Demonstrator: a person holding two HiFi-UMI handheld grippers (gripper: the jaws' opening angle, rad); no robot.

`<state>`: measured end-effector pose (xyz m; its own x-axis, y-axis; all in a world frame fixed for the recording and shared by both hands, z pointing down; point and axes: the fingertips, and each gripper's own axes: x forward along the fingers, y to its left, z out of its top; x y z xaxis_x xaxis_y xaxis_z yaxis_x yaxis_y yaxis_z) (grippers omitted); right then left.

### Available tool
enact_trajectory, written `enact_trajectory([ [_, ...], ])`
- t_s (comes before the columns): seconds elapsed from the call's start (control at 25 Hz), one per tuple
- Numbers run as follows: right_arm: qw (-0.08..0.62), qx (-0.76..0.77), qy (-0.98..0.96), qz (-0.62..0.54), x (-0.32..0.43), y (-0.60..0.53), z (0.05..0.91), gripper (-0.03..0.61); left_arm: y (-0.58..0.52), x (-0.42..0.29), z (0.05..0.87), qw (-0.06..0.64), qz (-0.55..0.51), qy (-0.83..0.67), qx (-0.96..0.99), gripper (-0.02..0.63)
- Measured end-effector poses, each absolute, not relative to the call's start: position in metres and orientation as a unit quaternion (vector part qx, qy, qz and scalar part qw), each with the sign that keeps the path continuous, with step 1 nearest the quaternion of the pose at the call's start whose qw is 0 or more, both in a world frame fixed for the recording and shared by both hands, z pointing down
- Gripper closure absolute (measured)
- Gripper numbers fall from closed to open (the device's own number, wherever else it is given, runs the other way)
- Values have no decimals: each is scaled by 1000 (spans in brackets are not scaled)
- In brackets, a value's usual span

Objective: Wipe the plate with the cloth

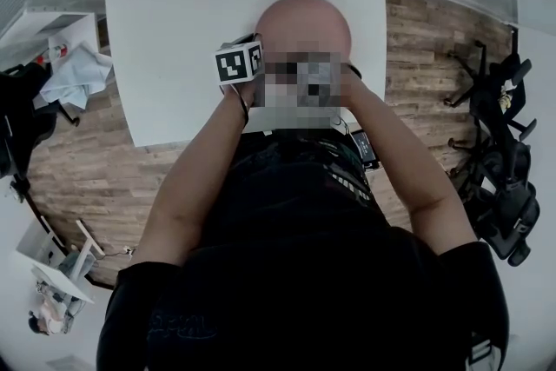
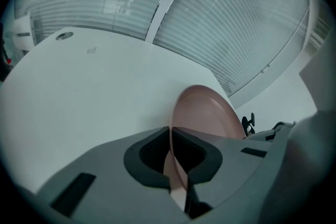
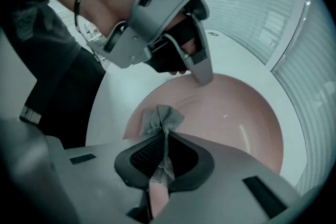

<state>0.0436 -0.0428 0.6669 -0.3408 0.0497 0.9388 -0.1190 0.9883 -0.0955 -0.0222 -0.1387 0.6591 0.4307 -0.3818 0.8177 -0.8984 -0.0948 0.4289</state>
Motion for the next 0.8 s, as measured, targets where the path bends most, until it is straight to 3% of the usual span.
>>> enact_trajectory([
  [0.2, 634, 12, -768, 85, 112, -37, 673, 545, -138, -21, 660, 493, 267, -455, 692, 588],
  [0.44, 659, 118, -738, 80, 165, -110, 675, 543, -136, -19, 661, 498, 271, -446, 693, 588],
  [0.8, 579, 245, -776, 60, 110, -196, 671, 545, -137, -20, 660, 492, 275, -449, 694, 587],
])
